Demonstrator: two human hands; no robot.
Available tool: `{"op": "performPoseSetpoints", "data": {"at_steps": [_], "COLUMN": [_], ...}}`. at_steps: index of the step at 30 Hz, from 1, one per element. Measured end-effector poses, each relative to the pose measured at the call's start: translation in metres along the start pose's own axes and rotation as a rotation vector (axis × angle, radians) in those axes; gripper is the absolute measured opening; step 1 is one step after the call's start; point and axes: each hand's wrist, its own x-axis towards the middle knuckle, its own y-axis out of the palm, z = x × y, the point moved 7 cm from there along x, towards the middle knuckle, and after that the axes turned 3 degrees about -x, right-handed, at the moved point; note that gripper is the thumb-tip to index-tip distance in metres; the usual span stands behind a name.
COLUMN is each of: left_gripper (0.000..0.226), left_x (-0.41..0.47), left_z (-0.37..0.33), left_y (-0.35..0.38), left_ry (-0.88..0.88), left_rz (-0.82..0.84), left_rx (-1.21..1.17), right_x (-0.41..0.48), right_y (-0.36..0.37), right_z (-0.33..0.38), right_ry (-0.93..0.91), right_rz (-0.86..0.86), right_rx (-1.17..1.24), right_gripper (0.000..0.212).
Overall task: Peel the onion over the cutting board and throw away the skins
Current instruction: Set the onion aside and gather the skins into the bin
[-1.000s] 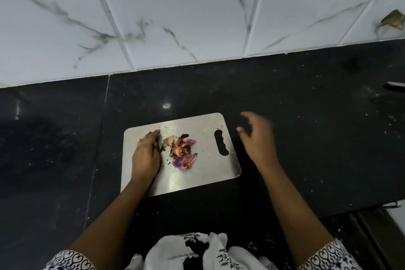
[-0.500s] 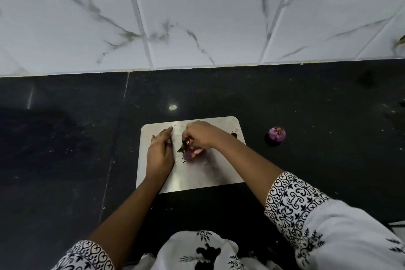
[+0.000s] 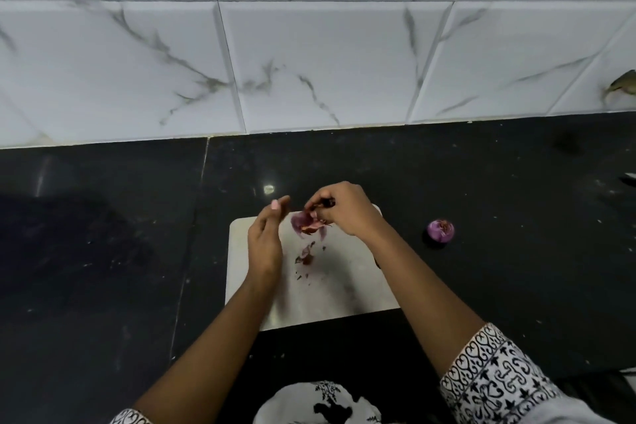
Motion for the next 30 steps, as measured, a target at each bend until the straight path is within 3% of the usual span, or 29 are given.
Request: {"op": "performPoseSetpoints", "data": {"at_steps": [3,7,13,15,17,18,21,23,25,30], "left_gripper": [0.053,0.05,0.045,0.044,0.048,0.047,0.041,0.041,0.045,0.047], "left_x": [-0.001,0.005,0.008,0.01,0.015,0.021,0.035,0.04,0.042,0.042], "left_z": [0.011,0.014,0.025,0.036,0.046,0.052,0.057,0.057,0.057,0.054], "left_y": [0.026,0.039,0.032,0.024,0.012,0.003,-0.033,-0.05,-0.059,-0.057], "left_ry": [-0.332,-0.476,-0.59,-0.609,-0.607,-0.601,-0.529,-0.497,-0.48,-0.405], "left_rz": [0.029,0.008,0.07,0.047,-0.019,-0.081,-0.247,-0.247,-0.16,0.051], "left_rx": [-0.496,-0.863,-0.906,-0.808,-0.721,-0.692,-0.595,-0.66,-0.769,-0.892], "right_x": [-0.007,-0.016,-0.016,-0.02,-0.022,-0.023,-0.027,-0.034,-0.037,-0.027], "right_y": [0.003,0.027,0.071,0.074,0.07,0.063,0.03,0.019,0.023,0.064], "right_z": [0.02,0.046,0.054,0.058,0.057,0.053,0.008,-0.032,-0.057,-0.045], "right_ry": [-0.019,-0.128,-0.209,-0.292,-0.356,-0.354,-0.123,0.085,0.167,0.069], "right_rz": [-0.087,-0.203,-0.104,-0.106,-0.067,-0.069,-0.225,-0.276,-0.227,-0.14], "right_rx": [0.136,-0.067,-0.541,-0.719,-0.651,-0.506,-0.018,-0.03,-0.129,-0.272], "right_gripper": [0.021,0.023,0.031,0.032,0.033,0.033,0.036,0.036,0.034,0.031]}}
